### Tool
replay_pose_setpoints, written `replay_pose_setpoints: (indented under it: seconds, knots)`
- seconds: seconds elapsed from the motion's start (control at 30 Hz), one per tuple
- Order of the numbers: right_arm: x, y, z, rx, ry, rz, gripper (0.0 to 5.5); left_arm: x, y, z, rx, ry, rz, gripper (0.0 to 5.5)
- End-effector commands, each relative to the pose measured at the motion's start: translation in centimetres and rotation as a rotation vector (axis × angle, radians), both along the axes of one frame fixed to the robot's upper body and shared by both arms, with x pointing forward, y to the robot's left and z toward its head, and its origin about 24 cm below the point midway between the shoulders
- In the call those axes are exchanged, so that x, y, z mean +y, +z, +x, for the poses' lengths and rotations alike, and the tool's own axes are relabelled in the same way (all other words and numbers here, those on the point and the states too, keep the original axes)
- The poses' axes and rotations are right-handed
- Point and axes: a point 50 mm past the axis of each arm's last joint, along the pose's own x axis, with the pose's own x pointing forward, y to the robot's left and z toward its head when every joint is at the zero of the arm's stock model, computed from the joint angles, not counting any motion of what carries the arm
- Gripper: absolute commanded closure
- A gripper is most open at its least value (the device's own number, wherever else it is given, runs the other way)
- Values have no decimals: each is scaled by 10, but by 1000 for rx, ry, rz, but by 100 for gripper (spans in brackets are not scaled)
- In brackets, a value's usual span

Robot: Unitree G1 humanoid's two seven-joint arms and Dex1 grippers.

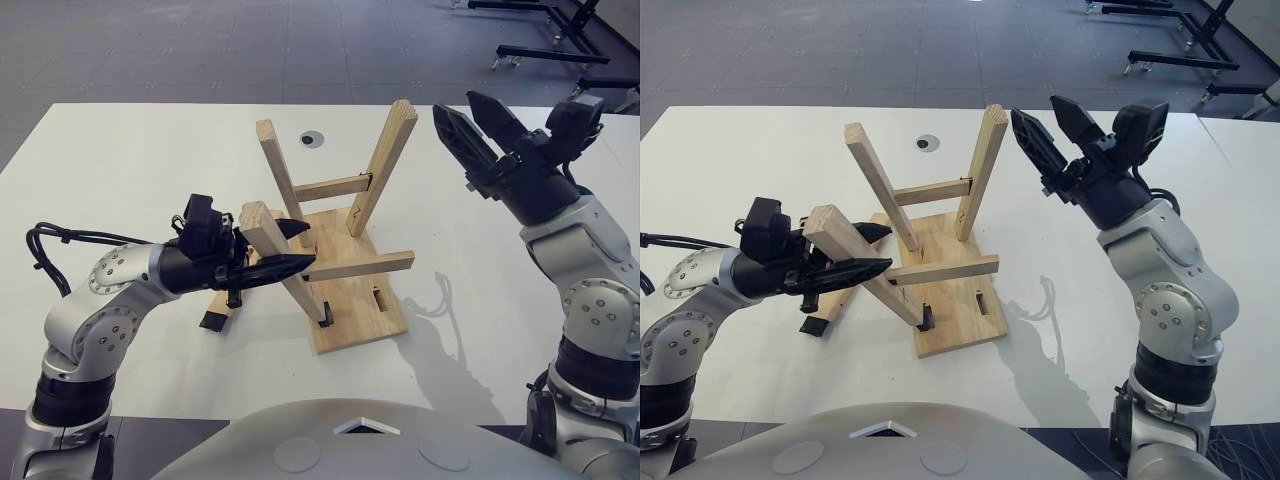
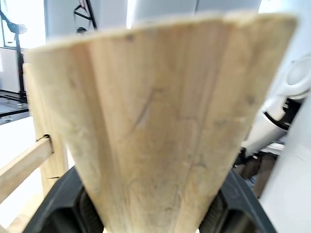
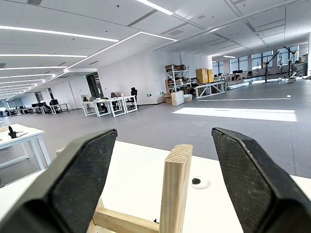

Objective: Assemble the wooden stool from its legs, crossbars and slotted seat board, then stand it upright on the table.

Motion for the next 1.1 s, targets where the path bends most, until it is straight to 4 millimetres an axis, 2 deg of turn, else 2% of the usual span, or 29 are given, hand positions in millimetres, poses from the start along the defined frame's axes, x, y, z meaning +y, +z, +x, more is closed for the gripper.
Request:
replay_pose_setpoints:
  seconds: [0.03, 0.3, 0.57, 0.9, 1.1]
  knots:
    - [2, -3, 0, 8, -5, -2, 191, -3, 4, 3, -6, -9, -7, 346]
    - [2, 0, 2, 1, -22, -5, 191, -4, -2, 0, 12, -34, 40, 346]
    - [7, 2, 4, 1, -10, -13, 191, -4, -14, 5, -34, -2, 171, 346]
    - [8, 1, -1, 1, -15, 4, 191, -9, -10, 2, -128, -38, 276, 346]
    - [10, 0, -1, -3, -21, 7, 191, -7, -12, 8, -264, -41, 461, 346]
